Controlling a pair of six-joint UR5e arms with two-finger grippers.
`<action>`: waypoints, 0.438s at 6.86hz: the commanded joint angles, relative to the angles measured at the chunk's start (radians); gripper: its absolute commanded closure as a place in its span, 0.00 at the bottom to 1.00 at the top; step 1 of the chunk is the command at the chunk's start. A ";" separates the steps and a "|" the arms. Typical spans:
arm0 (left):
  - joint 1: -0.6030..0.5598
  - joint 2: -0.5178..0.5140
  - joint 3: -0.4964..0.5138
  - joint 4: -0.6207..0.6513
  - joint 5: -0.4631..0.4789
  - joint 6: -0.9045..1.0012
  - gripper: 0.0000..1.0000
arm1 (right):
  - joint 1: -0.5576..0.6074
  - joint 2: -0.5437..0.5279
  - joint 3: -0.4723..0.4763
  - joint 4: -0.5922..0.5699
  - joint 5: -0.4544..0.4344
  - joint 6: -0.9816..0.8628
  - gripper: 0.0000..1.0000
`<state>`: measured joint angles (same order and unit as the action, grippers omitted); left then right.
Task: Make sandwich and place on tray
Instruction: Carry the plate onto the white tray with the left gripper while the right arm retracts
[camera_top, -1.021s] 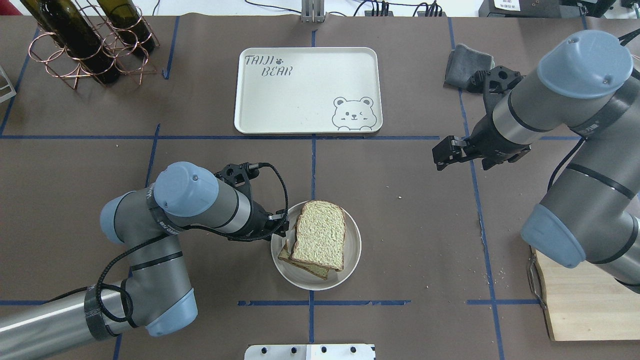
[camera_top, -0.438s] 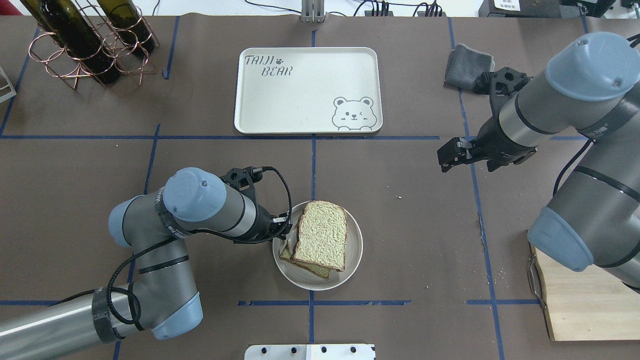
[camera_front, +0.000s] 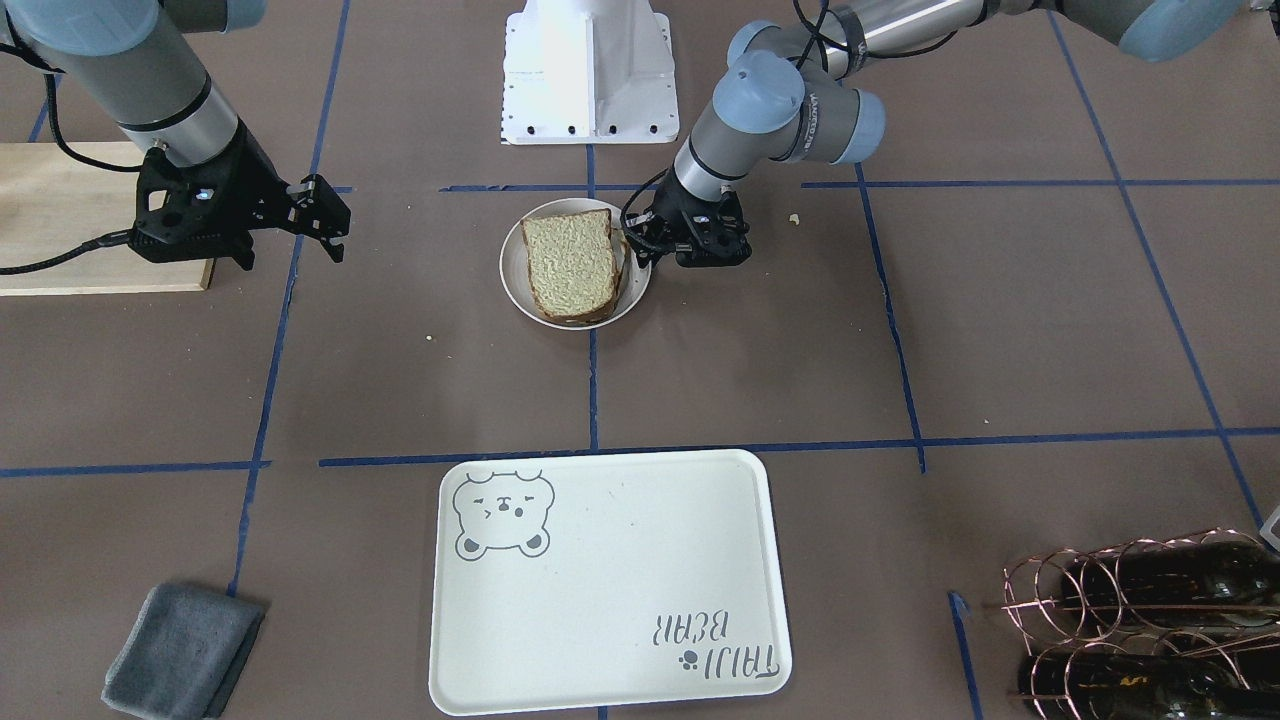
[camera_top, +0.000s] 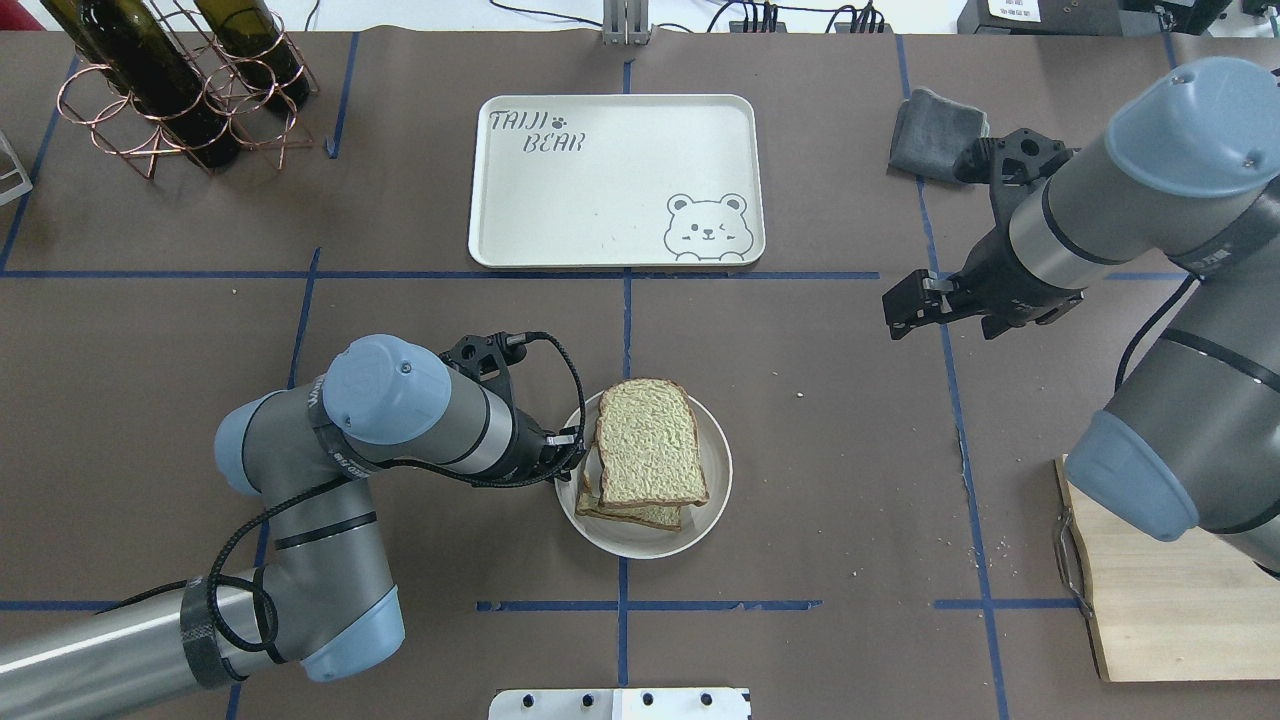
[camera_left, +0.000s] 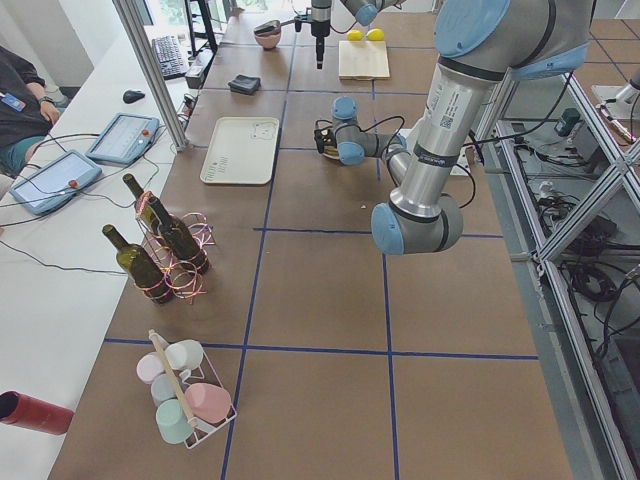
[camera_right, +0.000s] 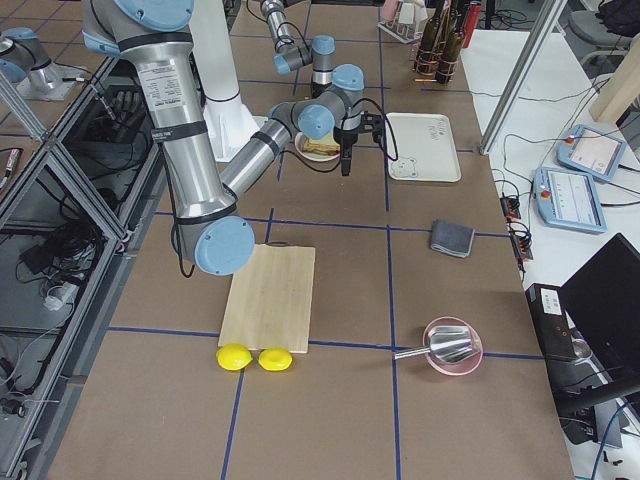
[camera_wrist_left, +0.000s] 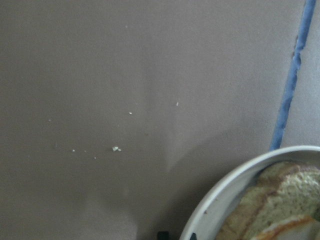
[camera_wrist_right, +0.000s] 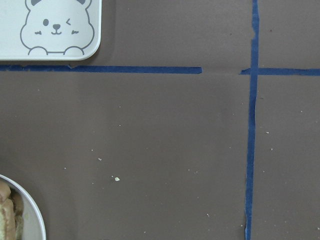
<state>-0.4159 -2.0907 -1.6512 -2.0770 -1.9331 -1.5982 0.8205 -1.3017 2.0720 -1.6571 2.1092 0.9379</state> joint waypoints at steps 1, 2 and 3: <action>-0.015 0.006 -0.056 -0.012 -0.013 -0.049 1.00 | 0.052 -0.089 0.035 -0.001 0.000 -0.138 0.00; -0.029 0.006 -0.056 -0.052 -0.052 -0.093 1.00 | 0.078 -0.120 0.034 -0.001 0.002 -0.213 0.00; -0.041 0.007 -0.056 -0.101 -0.064 -0.148 1.00 | 0.106 -0.148 0.030 -0.001 0.011 -0.281 0.00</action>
<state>-0.4421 -2.0848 -1.7034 -2.1267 -1.9745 -1.6852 0.8929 -1.4112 2.1028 -1.6582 2.1123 0.7438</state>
